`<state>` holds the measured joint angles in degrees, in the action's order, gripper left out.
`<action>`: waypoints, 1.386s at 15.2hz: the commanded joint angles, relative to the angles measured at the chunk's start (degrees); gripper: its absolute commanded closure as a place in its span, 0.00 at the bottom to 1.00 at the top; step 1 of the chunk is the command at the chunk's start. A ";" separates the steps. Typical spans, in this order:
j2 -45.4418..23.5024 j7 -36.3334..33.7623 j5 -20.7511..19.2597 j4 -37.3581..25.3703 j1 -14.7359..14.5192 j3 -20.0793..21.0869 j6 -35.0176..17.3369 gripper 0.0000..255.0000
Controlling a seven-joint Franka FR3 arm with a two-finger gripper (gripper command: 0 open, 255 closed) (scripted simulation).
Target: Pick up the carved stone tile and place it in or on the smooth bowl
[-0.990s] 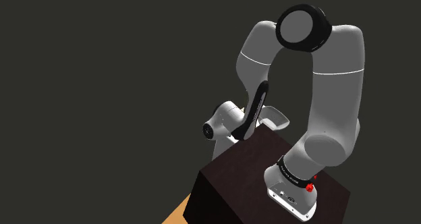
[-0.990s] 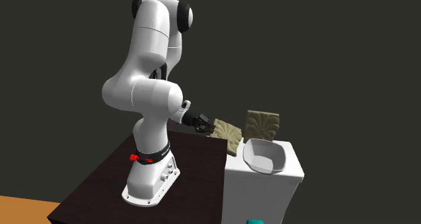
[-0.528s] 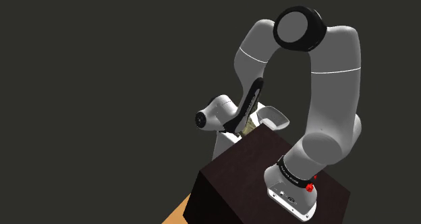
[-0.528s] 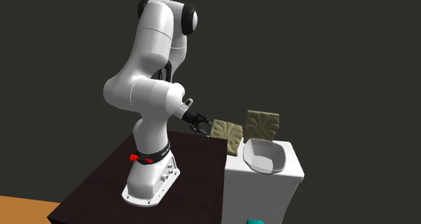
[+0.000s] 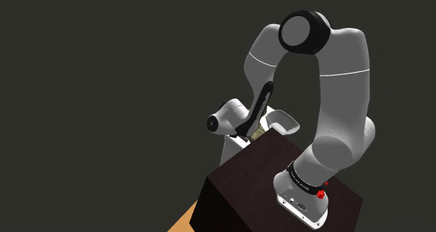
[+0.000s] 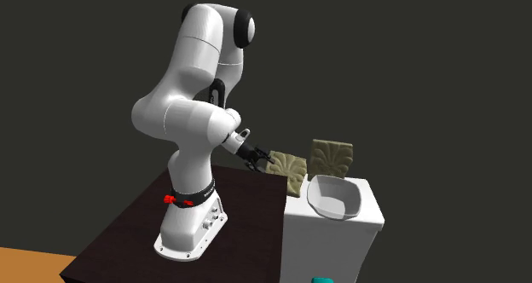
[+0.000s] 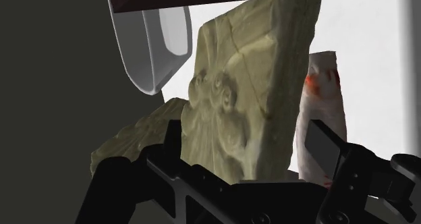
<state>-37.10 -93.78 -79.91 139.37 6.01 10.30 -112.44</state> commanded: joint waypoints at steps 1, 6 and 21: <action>-0.24 -0.16 -0.52 -0.04 0.18 -0.31 -0.22 0.00; -0.25 -0.16 -0.52 -0.05 0.18 -0.31 -0.22 0.00; 3.75 1.78 0.77 2.13 0.57 0.32 -0.08 1.00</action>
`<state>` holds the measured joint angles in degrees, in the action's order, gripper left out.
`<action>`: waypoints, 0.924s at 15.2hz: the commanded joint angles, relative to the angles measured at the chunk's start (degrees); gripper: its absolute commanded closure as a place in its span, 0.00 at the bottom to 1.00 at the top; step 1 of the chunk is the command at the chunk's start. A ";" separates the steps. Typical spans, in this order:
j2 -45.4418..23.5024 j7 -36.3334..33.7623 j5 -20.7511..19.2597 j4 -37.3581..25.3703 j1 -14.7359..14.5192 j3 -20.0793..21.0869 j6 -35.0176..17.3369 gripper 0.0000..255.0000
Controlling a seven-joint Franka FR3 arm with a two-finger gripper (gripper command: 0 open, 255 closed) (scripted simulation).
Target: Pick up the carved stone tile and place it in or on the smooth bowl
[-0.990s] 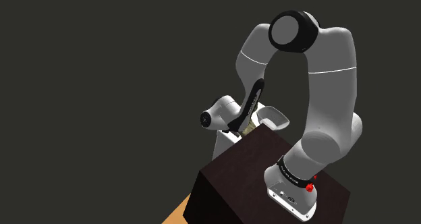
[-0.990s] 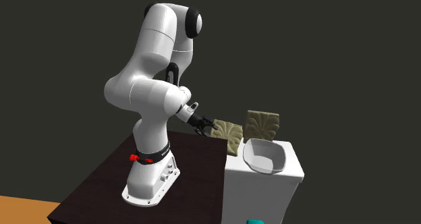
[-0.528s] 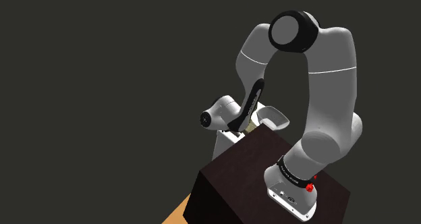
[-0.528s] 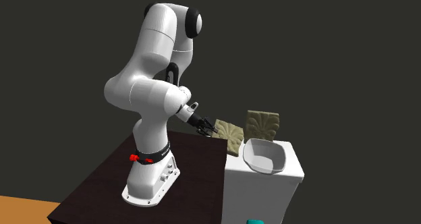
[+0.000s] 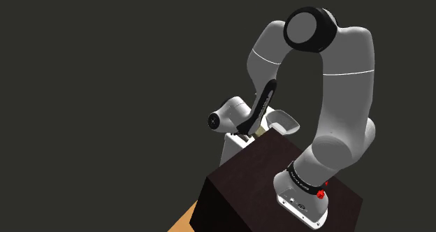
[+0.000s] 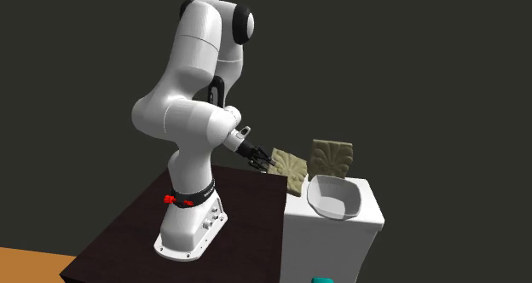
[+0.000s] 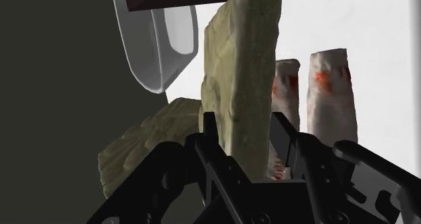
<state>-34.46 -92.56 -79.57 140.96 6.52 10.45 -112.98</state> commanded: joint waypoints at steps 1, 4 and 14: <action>2.12 1.08 0.80 1.08 0.11 0.28 0.46 1.00; 5.17 2.72 1.89 2.59 0.35 0.73 0.55 1.00; 15.46 8.97 5.98 7.02 1.15 2.30 0.98 1.00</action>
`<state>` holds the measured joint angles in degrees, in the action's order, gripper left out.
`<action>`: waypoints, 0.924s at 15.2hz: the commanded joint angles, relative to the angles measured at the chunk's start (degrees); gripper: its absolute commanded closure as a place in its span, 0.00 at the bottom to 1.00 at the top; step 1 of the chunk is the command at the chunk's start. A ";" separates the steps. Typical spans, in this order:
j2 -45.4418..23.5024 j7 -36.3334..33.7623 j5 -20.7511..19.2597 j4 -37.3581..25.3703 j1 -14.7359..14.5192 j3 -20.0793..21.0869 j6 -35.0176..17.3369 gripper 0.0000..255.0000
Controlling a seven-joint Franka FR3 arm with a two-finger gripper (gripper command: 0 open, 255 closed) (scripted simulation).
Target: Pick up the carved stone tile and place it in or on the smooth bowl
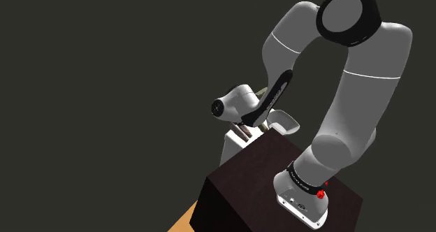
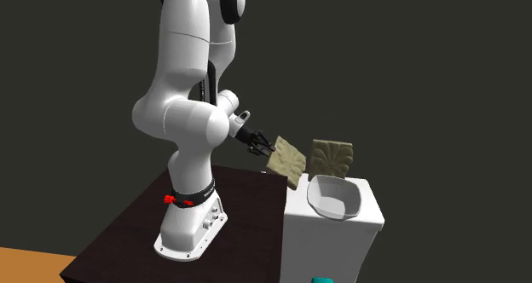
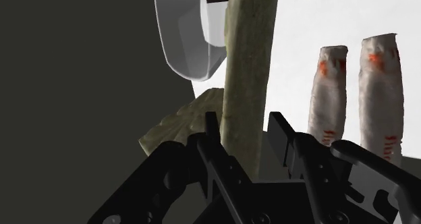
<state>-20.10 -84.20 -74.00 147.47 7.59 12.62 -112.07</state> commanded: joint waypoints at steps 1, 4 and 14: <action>2.15 1.31 0.85 0.89 0.14 0.29 0.13 1.00; 5.27 3.46 2.22 1.98 0.30 0.71 0.31 1.00; 15.81 9.41 0.70 7.89 3.51 -1.37 -2.11 1.00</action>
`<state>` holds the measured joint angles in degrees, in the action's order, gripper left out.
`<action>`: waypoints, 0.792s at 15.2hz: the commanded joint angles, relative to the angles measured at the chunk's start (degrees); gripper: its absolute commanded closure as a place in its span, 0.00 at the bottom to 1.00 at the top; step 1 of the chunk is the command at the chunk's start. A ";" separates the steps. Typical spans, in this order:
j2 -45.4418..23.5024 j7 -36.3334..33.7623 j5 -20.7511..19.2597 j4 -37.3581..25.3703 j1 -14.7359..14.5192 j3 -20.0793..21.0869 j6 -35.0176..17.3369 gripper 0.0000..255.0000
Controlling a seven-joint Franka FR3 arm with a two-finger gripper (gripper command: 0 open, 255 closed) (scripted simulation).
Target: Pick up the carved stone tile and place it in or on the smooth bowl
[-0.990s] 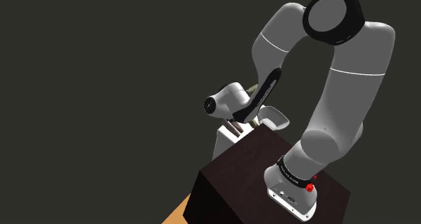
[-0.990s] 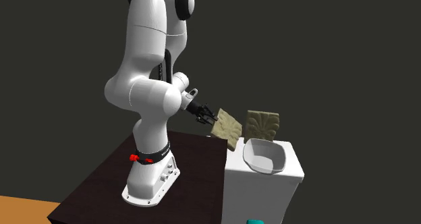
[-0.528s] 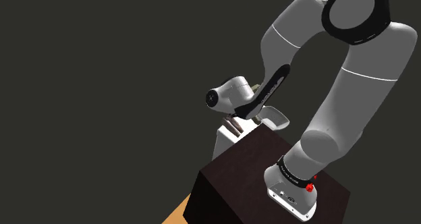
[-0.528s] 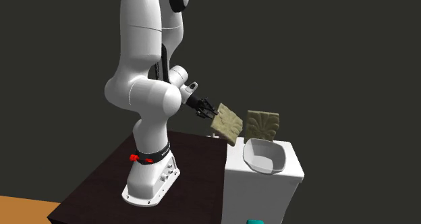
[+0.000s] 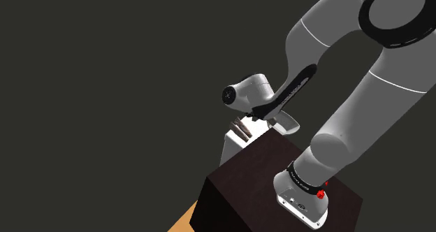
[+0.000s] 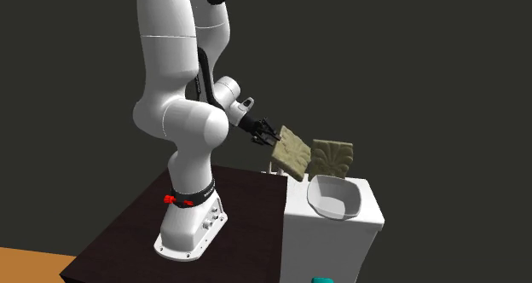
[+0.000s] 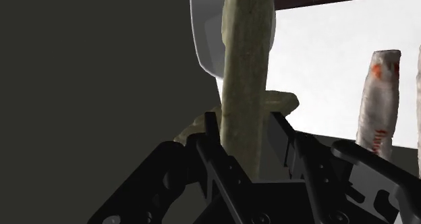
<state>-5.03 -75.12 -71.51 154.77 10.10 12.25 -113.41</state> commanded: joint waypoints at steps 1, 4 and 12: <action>1.76 0.55 -3.59 1.70 2.07 -2.06 -1.74 1.00; 4.55 1.21 -9.54 4.48 5.53 -5.47 -4.54 1.00; 9.06 2.98 -28.17 7.45 15.99 -15.87 -11.82 1.00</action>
<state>3.62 -72.07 -97.19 162.06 24.91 -2.44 -124.50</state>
